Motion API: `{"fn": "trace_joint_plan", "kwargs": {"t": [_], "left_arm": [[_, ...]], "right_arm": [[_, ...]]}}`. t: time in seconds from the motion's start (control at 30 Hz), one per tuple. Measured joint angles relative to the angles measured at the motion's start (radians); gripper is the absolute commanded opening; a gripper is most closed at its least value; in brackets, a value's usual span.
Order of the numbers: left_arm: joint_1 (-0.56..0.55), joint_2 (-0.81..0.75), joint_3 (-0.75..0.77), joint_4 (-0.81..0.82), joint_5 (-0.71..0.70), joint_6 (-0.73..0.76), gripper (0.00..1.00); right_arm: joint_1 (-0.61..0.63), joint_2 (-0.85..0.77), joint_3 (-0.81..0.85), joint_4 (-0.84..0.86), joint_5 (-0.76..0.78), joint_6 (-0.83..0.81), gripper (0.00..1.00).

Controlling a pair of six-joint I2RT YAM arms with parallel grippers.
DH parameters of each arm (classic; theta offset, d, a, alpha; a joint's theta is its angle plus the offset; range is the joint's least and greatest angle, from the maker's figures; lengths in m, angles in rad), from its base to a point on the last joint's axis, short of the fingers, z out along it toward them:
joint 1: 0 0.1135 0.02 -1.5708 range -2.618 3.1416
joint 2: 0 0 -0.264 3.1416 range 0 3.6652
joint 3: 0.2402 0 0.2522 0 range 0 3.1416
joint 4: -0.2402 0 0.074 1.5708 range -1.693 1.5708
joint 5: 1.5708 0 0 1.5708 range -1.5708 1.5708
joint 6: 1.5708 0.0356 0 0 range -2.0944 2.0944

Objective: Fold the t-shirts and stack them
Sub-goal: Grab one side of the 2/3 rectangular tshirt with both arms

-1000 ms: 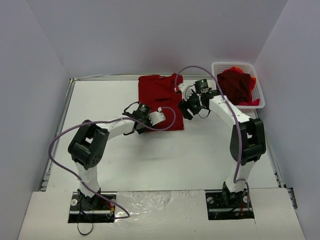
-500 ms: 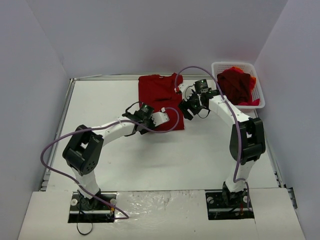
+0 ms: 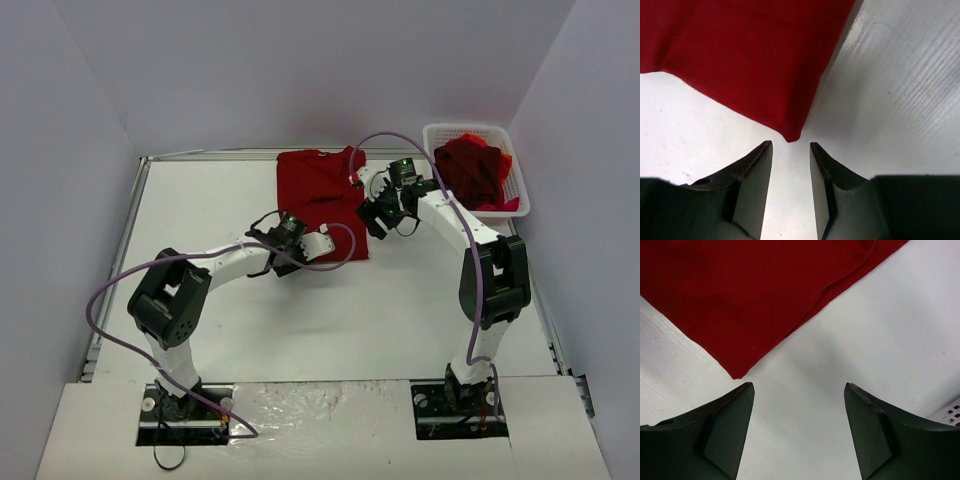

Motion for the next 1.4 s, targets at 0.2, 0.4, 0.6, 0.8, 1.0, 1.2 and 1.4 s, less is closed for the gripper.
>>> {"fn": "trace_joint_plan", "kwargs": {"t": [0.2,0.4,0.6,0.8,1.0,1.2,1.4], "left_arm": [[0.000,0.047,0.000,0.020,-0.005,-0.008,0.35],[0.000,0.059,0.001,0.058,-0.008,-0.017,0.30],[0.000,0.080,0.011,0.081,-0.035,-0.023,0.19],[0.000,0.105,0.035,0.083,-0.064,-0.036,0.02],[0.006,0.111,0.045,0.082,-0.066,-0.059,0.03],[0.079,0.103,0.064,0.056,0.046,-0.144,0.02],[0.198,0.089,0.094,0.010,0.212,-0.246,0.02]], "right_arm": [[0.000,0.002,0.001,0.000,0.008,-0.004,0.69],[-0.002,0.008,0.001,0.000,0.010,-0.007,0.69],[-0.008,0.013,0.001,0.000,0.010,-0.011,0.69],[-0.008,0.015,0.001,0.000,0.010,-0.011,0.68],[-0.008,0.015,0.001,-0.002,0.006,-0.014,0.68],[-0.010,-0.009,-0.032,-0.007,-0.049,-0.042,0.68],[-0.013,-0.094,-0.114,-0.015,-0.134,-0.086,0.68]]}}
